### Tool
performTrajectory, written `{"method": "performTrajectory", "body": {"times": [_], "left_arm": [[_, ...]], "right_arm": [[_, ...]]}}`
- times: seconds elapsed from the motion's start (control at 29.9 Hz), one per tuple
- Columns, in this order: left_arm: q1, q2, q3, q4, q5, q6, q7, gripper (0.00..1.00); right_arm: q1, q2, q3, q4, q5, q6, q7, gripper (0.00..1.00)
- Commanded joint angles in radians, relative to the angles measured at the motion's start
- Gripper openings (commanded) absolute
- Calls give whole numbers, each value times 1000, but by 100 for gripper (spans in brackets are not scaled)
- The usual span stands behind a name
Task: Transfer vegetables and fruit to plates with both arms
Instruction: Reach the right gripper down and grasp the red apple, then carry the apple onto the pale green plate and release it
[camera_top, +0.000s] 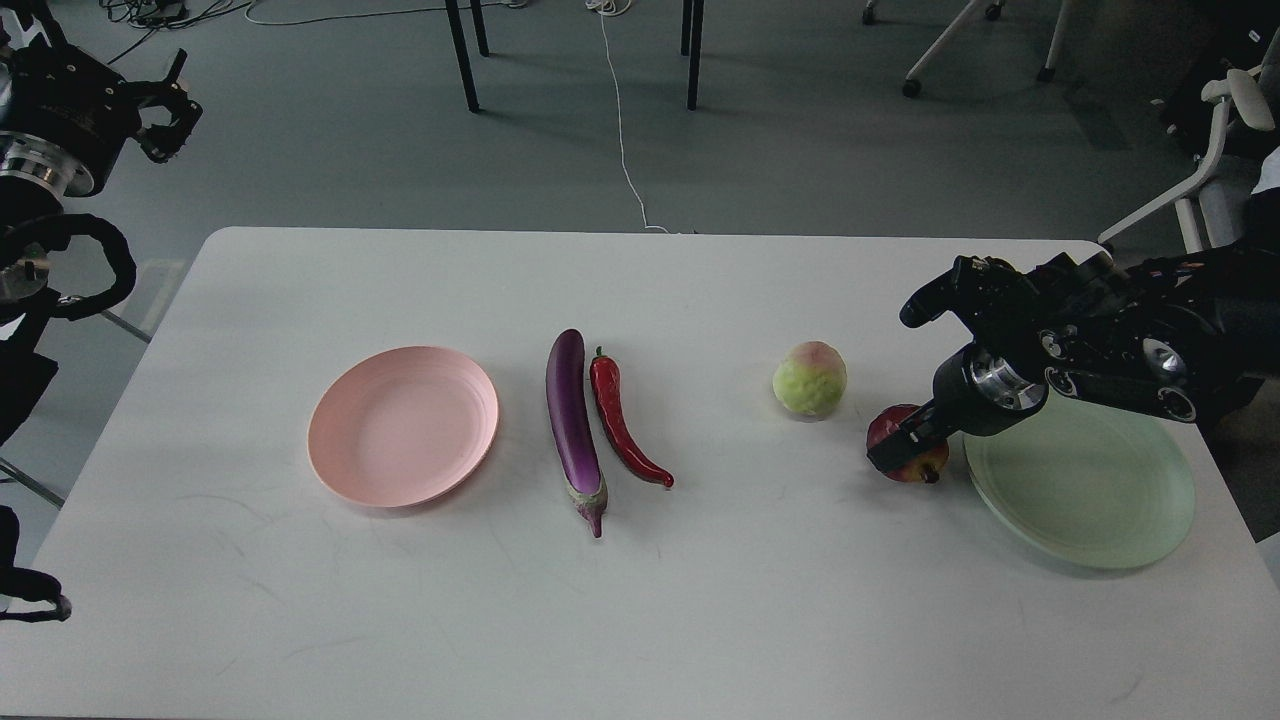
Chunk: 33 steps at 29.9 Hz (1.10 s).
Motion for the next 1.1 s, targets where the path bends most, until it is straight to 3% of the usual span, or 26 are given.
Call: {"method": "performTrajectory", "body": {"times": [0.0, 0.07, 0.17, 0.27, 0.67, 0.87, 1.07], "left_arm": [[0, 0, 0, 1, -2, 0, 0, 99], [0, 0, 0, 1, -2, 0, 0, 99], [0, 0, 0, 1, -2, 0, 0, 99], [0, 2, 0, 1, 0, 0, 0, 99], [-3, -1, 0, -2, 0, 0, 0, 99], [-4, 0, 0, -4, 0, 0, 2, 99], [-4, -1, 0, -7, 8, 0, 0, 99]], "right_arm": [[-3, 2, 0, -1, 0, -16, 1, 93], [-3, 2, 0, 1, 0, -17, 3, 87], [0, 4, 0, 4, -1, -16, 1, 65], [17, -4, -1, 19, -1, -16, 1, 55], [199, -246, -1, 180, -81, -16, -7, 55], [146, -416, 5, 179, -150, -20, -4, 55], [12, -453, 11, 179, -158, -112, -4, 56]]}}
